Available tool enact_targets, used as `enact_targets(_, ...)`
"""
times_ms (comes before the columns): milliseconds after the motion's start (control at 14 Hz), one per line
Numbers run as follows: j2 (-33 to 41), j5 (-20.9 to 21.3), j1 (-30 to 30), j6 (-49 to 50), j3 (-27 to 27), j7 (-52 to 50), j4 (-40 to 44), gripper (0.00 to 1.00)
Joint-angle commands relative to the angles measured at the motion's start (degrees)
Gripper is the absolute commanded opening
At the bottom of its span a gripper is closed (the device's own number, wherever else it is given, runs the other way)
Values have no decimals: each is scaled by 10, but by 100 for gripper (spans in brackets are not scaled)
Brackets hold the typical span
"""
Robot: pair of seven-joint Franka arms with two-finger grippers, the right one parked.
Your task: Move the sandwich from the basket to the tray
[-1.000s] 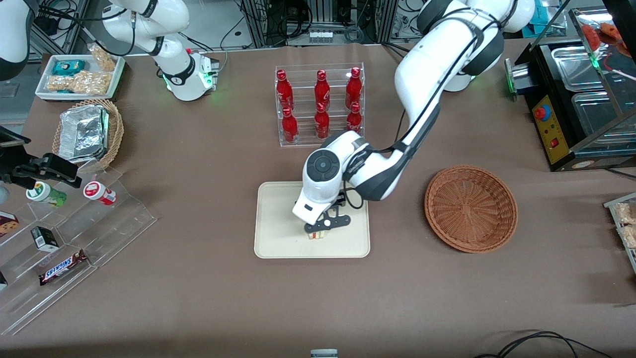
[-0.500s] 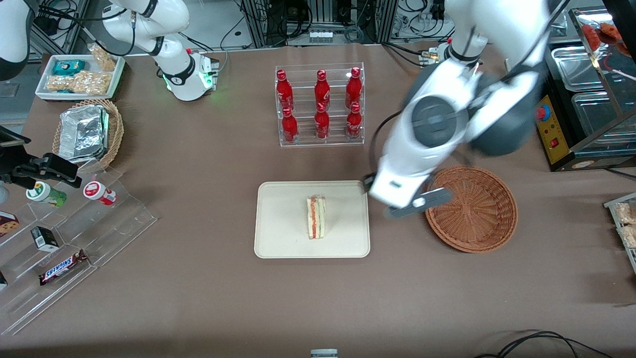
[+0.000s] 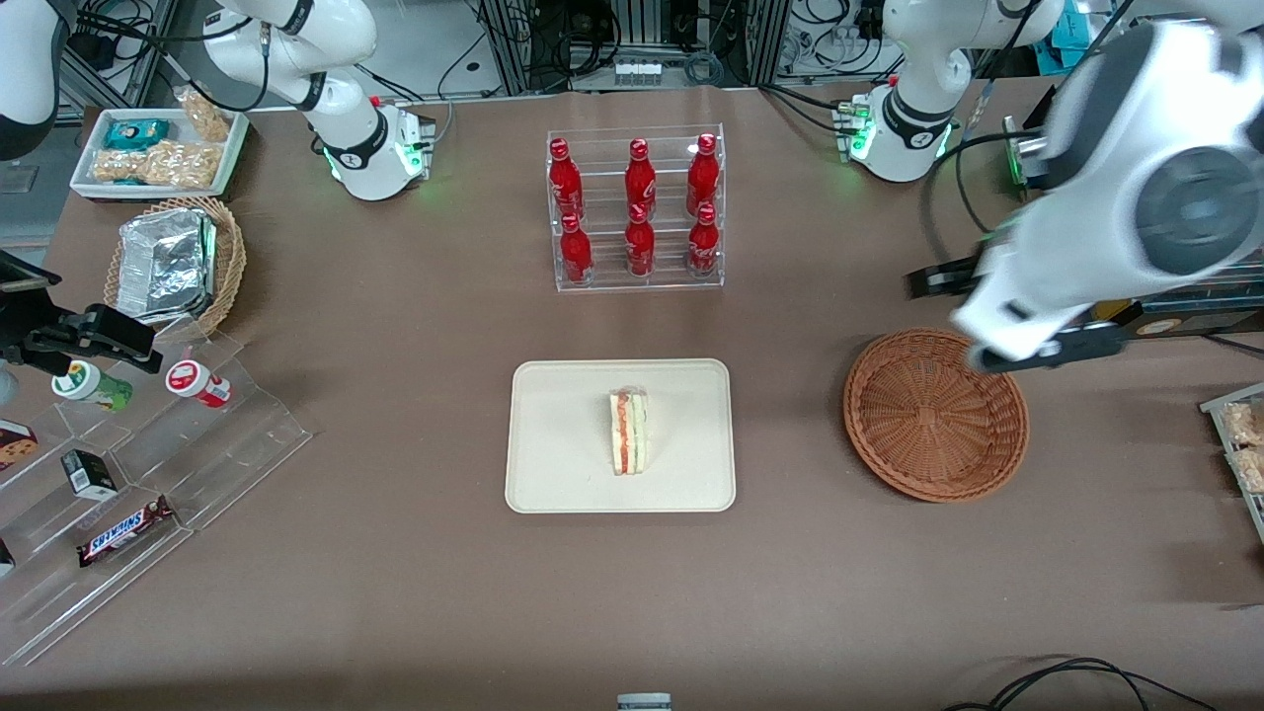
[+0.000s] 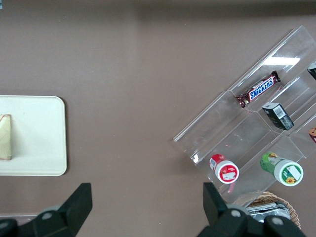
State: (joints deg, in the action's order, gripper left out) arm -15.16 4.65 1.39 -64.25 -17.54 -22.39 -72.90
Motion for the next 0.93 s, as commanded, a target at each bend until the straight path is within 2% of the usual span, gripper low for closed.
enact_targets(0, 99, -1, 41, -29, -3, 43, -112, 100)
enact_targets(214, 172, 1, 55, -77, 5, 48, -194, 100)
enact_targets(286, 180, 0, 56, -82, 6, 51, -199, 100)
enact_targets(500, 176, 0, 66, -79, 7, 124, -172, 100)
enact_targets(857, 148, -1, 67, -69, 6, 131, -109, 100)
